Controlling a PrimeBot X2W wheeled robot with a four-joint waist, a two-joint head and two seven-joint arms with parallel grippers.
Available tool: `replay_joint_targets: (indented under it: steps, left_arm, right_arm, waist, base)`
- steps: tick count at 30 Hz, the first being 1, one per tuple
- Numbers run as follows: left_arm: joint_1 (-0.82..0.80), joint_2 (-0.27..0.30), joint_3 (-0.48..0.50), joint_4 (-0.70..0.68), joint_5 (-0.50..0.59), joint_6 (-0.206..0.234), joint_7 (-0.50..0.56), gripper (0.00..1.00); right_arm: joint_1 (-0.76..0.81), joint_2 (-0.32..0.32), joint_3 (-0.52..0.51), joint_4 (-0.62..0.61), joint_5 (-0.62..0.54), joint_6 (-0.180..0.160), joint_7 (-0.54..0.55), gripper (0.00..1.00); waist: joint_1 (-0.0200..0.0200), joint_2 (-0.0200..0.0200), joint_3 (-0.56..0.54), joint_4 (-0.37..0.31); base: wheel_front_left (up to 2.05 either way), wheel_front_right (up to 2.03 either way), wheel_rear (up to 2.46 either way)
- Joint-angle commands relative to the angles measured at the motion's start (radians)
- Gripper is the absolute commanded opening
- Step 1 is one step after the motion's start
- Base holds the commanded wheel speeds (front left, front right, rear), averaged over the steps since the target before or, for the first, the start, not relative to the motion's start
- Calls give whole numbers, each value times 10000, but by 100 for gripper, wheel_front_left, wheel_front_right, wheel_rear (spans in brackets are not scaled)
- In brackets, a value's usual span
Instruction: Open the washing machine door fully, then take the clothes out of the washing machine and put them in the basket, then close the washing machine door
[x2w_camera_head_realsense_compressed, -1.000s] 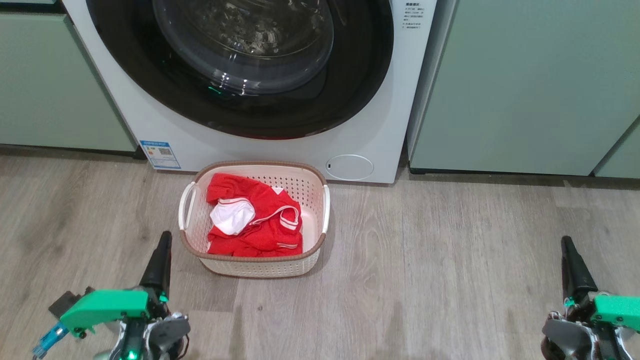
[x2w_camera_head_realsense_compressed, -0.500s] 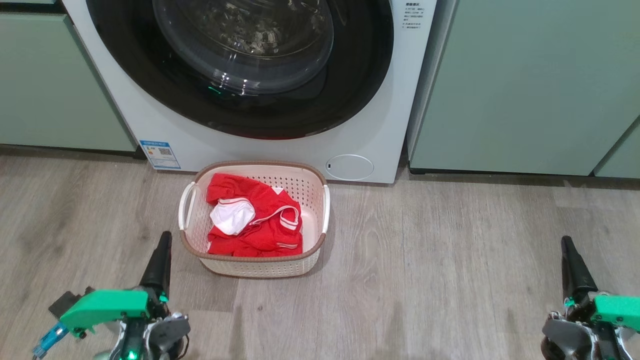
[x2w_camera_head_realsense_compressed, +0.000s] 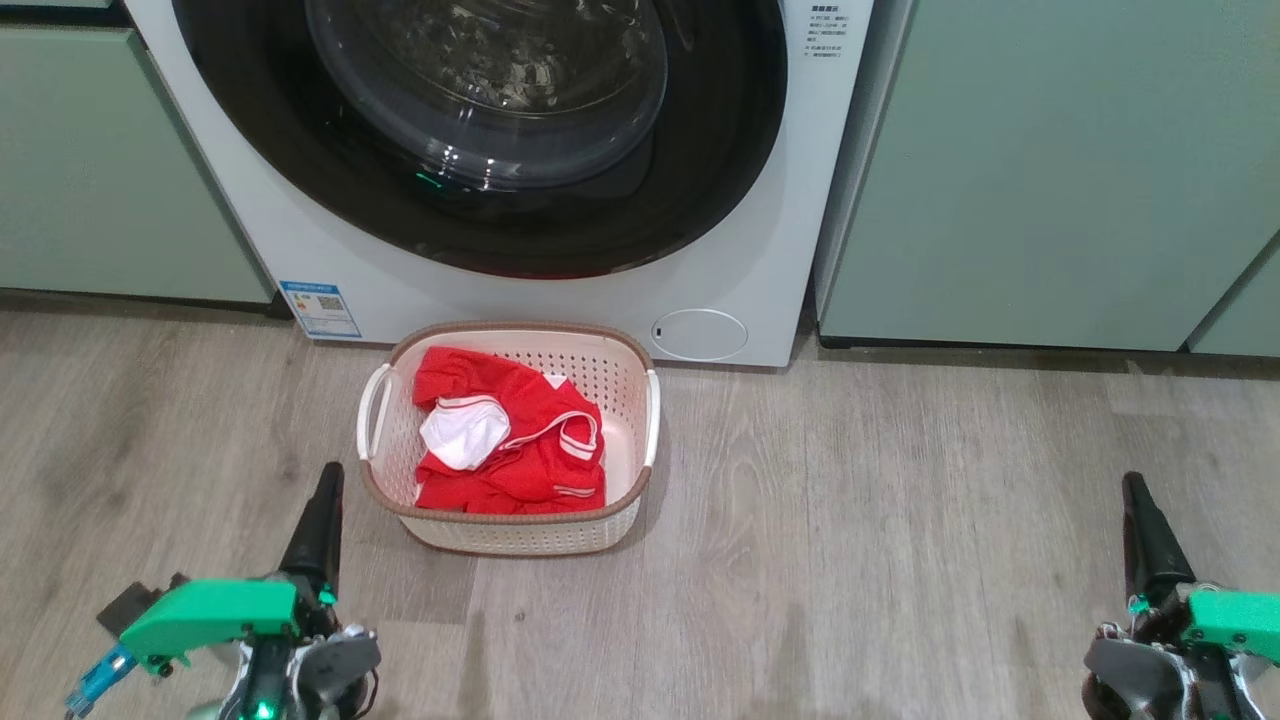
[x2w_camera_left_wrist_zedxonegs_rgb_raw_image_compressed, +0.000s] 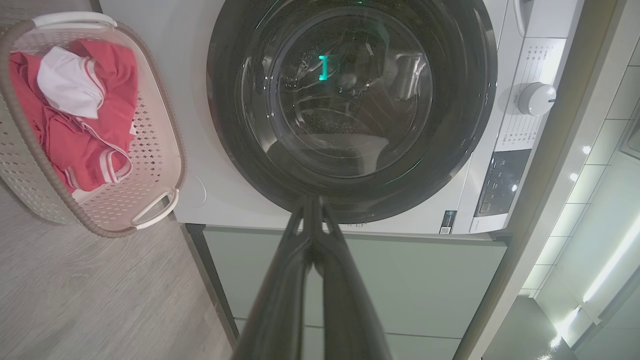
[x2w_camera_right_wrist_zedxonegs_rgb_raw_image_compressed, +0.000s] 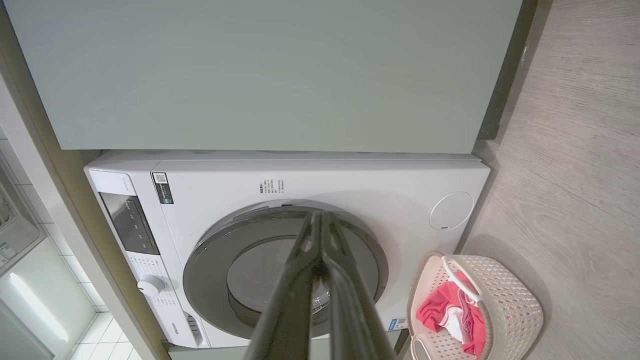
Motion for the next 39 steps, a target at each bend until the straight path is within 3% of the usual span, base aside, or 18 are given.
replay_joint_targets:
  steps: [1,39]
  left_arm:
    - [-555,53,284,-353,-49,6,62,0]
    - [-555,52,283,-353,-50,6,61,0]
  right_arm:
    - [-463,-16,191,-422,60,-6,60,0]
    - [-463,-16,192,-422,61,-6,59,0]
  waist:
    - [0,0,0,0]
    - [0,0,0,0]
  base:
    - [0,0,0]
    - [0,0,0]
